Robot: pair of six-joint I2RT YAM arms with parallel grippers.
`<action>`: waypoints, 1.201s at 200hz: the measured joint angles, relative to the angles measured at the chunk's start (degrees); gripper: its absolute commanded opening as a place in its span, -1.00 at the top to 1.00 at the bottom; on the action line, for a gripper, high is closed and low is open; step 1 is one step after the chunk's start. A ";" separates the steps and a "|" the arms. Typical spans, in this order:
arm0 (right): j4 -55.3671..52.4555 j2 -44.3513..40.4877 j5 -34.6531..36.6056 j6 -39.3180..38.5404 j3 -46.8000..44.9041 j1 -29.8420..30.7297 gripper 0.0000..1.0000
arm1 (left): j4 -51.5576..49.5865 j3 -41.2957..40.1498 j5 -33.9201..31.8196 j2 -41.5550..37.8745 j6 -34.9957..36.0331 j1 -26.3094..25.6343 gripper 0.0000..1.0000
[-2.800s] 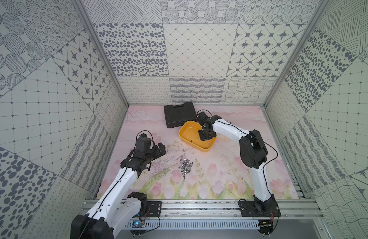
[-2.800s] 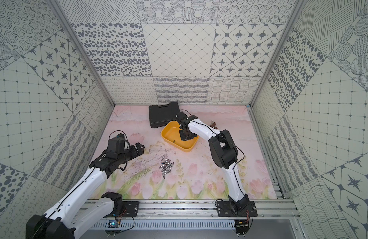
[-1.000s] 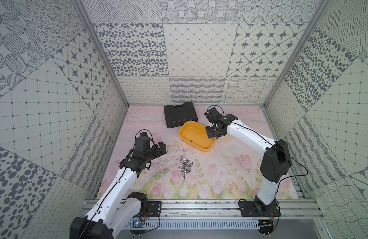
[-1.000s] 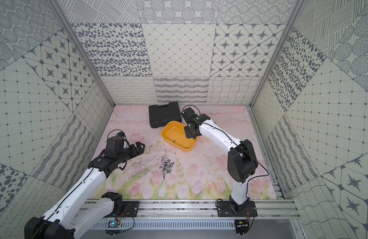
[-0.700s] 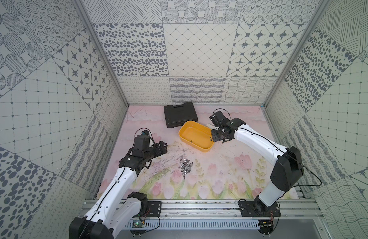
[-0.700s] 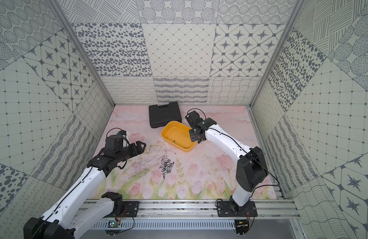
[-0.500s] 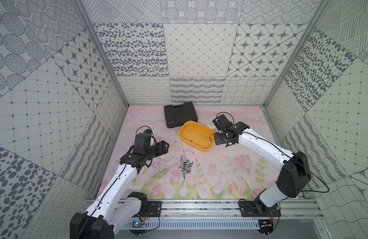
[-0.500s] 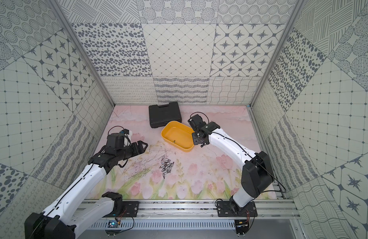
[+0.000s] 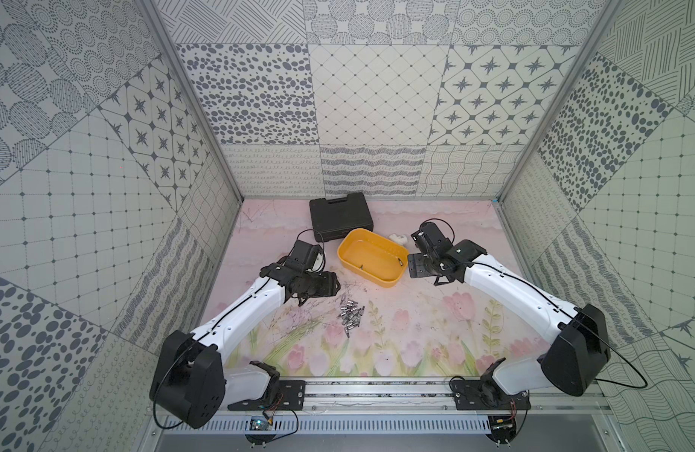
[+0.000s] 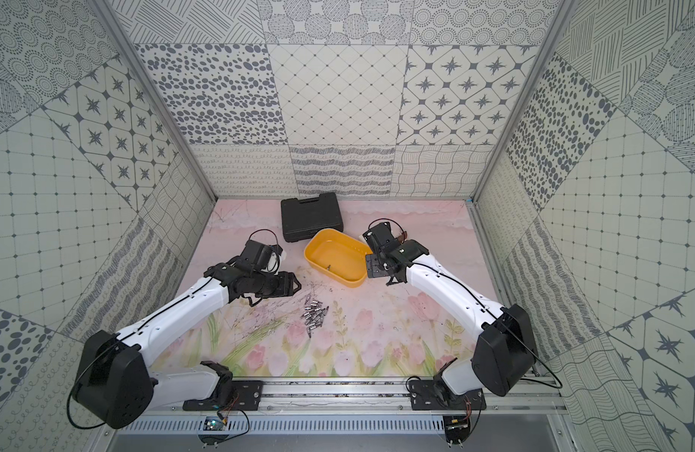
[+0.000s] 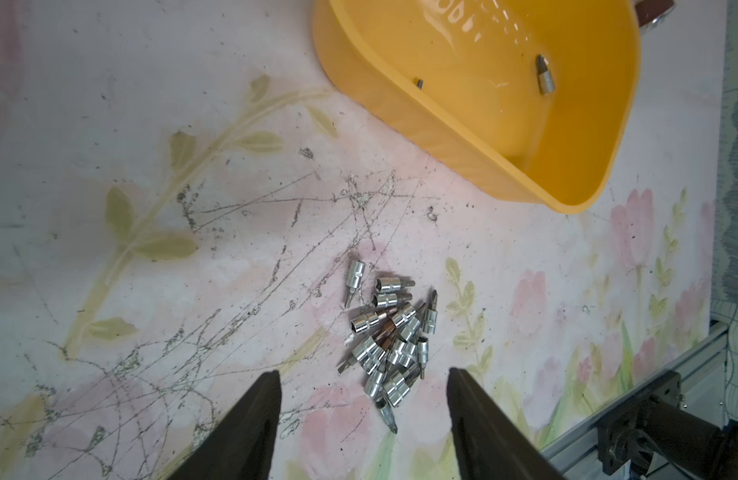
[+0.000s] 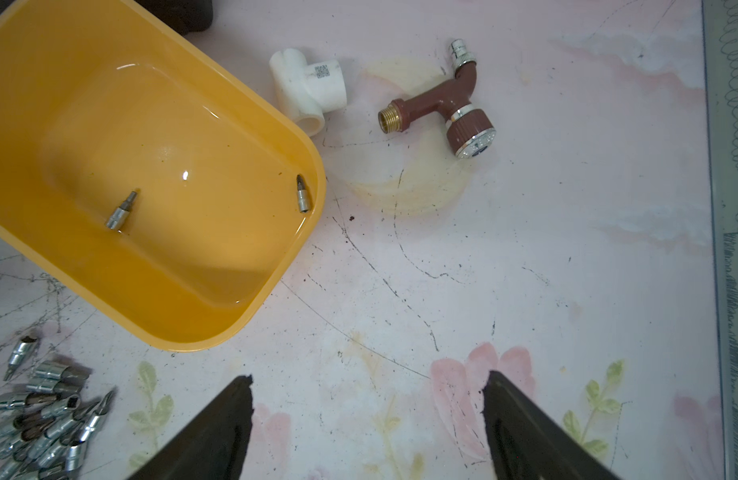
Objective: Put the bit on the desktop into the storage box
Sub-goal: Pick up the screwdriver bit from the center of the board.
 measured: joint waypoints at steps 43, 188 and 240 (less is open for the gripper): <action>0.92 -1.18 0.39 0.04 -0.94 -0.22 -0.93 | -3.76 4.52 -1.79 7.41 2.54 -4.31 -0.14; 1.64 -1.36 0.39 0.04 -1.42 -0.83 -0.93 | -9.90 12.85 -6.99 23.28 7.50 -8.41 0.44; 1.79 -1.36 0.39 0.04 -1.44 -0.90 -0.93 | -10.08 15.17 -8.79 27.06 8.57 -8.98 0.54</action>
